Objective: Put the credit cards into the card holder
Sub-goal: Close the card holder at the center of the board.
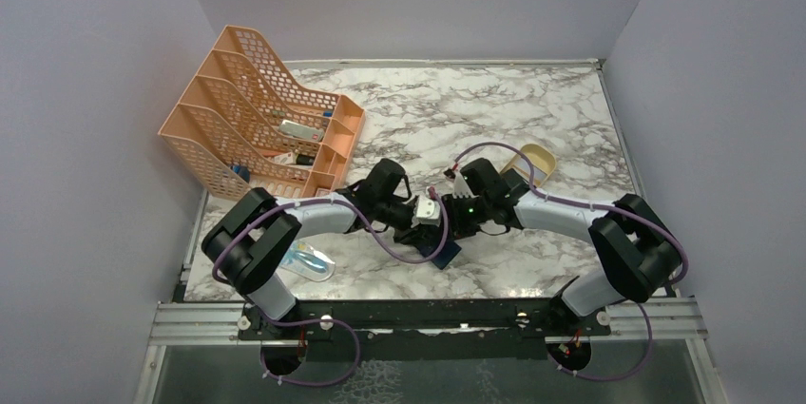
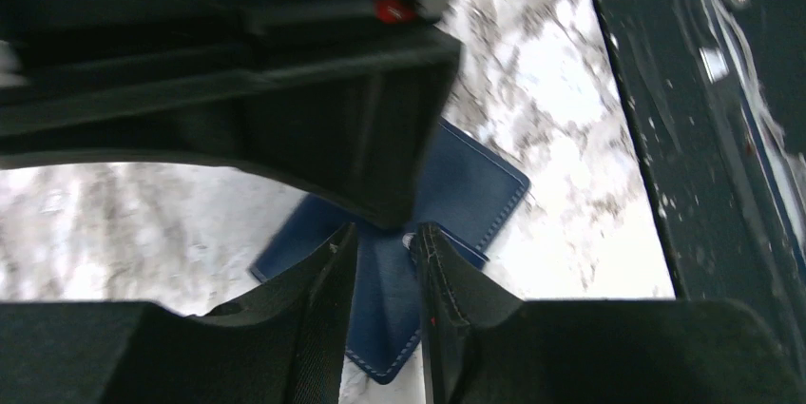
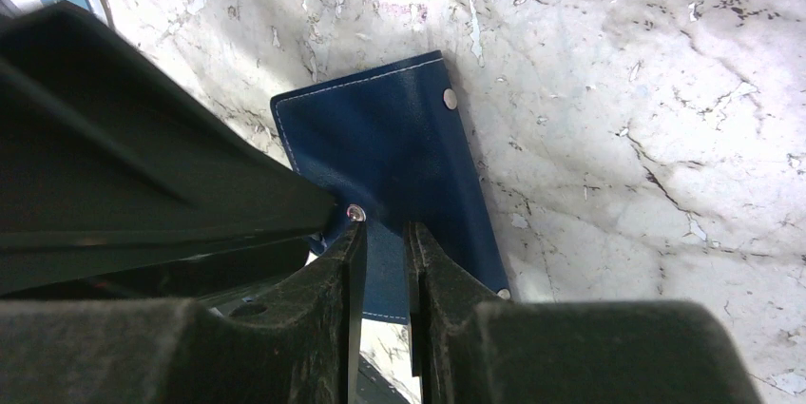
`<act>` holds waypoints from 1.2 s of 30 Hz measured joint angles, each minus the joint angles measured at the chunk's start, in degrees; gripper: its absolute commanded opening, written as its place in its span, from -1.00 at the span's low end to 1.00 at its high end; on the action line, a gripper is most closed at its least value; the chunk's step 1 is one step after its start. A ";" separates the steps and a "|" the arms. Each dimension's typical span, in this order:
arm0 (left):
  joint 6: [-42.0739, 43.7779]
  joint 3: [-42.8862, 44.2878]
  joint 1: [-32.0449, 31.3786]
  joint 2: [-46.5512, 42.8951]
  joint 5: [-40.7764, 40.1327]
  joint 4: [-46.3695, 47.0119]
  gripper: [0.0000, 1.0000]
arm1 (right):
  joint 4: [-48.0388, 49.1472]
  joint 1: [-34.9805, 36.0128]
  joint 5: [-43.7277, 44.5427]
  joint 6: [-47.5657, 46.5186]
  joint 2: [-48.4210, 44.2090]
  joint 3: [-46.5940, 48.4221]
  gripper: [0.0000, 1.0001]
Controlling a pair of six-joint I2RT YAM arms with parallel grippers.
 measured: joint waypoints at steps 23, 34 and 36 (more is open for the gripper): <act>-51.39 -6.58 0.31 -6.71 -21.53 7.91 -1.00 | 3.48 0.61 0.68 1.97 -3.76 -3.56 -0.53; -58.47 -6.73 0.28 0.44 -21.42 8.74 -1.00 | 3.89 0.61 -0.35 0.55 -9.70 -3.78 -0.41; -58.97 -6.95 0.39 1.16 -21.42 9.70 -1.00 | 4.74 0.68 -1.11 0.20 -10.29 -3.87 -0.40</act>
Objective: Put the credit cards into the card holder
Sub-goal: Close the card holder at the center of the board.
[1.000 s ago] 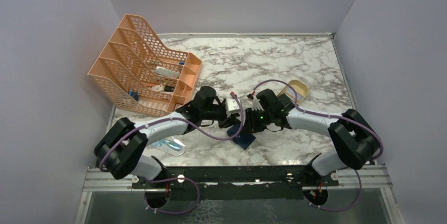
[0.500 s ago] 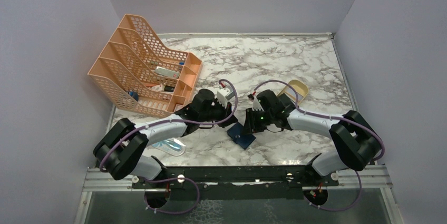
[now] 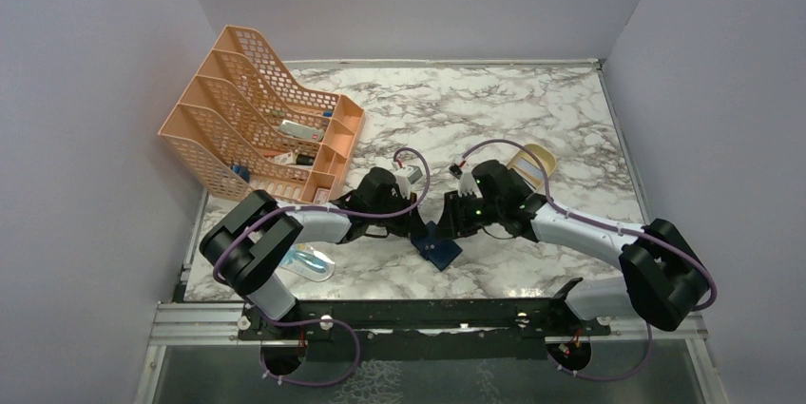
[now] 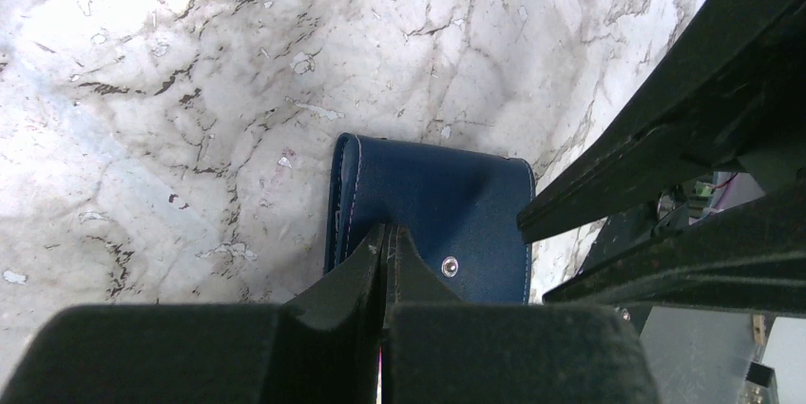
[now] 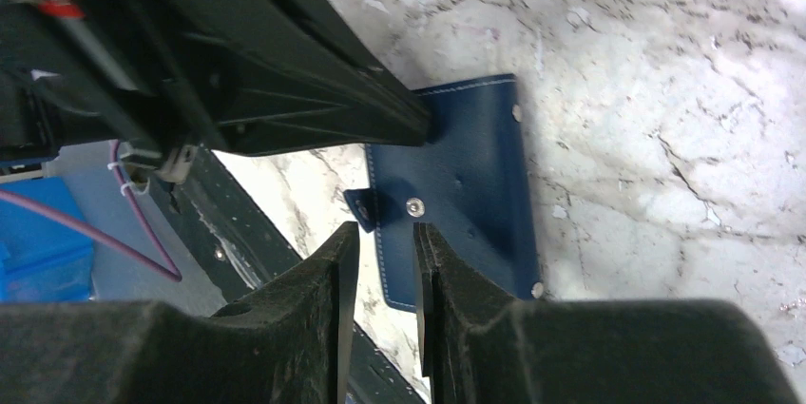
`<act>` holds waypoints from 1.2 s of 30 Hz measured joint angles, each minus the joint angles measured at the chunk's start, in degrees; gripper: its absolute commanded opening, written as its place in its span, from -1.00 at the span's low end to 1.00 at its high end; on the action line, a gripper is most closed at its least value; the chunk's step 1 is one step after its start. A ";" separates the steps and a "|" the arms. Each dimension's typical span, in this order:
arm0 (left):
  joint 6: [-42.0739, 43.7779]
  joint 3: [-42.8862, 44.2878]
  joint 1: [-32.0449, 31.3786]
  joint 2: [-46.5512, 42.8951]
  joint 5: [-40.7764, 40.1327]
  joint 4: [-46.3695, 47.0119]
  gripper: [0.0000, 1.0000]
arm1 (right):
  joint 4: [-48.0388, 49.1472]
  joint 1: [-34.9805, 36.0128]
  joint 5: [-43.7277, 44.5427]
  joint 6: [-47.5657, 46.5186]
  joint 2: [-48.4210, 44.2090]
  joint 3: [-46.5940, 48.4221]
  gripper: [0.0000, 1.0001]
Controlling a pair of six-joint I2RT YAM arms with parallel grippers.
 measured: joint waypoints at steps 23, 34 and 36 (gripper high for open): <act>-1.40 -0.96 0.02 0.42 -0.11 2.51 -0.99 | 4.74 3.67 -4.63 -2.16 6.73 -0.52 -0.99; -1.51 -1.25 0.00 0.42 -0.61 3.06 -0.92 | 2.10 3.67 1.20 0.31 4.83 -0.52 -0.99; -1.51 -1.25 0.00 0.42 -0.66 3.06 -0.92 | 1.73 3.67 1.97 0.85 4.79 -0.55 -0.99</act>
